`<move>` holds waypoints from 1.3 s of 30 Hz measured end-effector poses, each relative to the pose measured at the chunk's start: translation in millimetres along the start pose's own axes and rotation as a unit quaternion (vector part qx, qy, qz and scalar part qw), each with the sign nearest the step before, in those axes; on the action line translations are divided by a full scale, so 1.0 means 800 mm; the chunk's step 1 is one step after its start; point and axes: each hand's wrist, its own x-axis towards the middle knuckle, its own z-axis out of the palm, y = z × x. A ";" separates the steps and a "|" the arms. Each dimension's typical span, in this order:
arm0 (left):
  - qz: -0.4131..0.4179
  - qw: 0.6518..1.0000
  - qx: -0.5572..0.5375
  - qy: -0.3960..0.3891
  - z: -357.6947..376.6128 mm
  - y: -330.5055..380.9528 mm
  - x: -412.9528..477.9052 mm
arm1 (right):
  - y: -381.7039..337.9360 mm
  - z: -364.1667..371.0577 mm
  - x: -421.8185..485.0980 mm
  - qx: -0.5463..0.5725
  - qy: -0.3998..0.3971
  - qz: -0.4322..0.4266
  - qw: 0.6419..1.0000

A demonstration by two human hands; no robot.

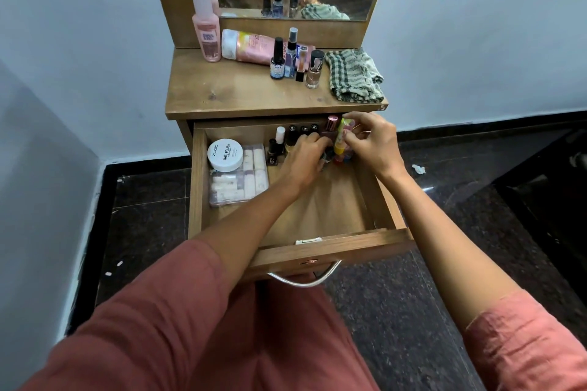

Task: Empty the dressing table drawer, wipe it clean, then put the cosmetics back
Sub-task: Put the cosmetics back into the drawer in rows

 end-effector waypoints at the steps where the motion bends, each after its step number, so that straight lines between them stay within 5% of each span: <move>1: 0.003 1.000 0.004 0.003 0.002 0.001 0.001 | 0.001 0.000 0.000 0.006 0.001 0.003 1.000; 17: 0.005 0.999 0.044 0.015 0.004 -0.007 -0.002 | 0.003 -0.001 0.000 -0.004 0.033 0.019 0.999; 28: -0.021 0.998 0.047 0.025 0.000 -0.009 -0.001 | 0.002 0.007 0.002 -0.037 -0.031 -0.001 0.999; 39: -0.039 0.998 0.021 0.046 0.002 -0.004 0.000 | 0.020 0.030 0.005 -0.268 -0.098 -0.041 0.957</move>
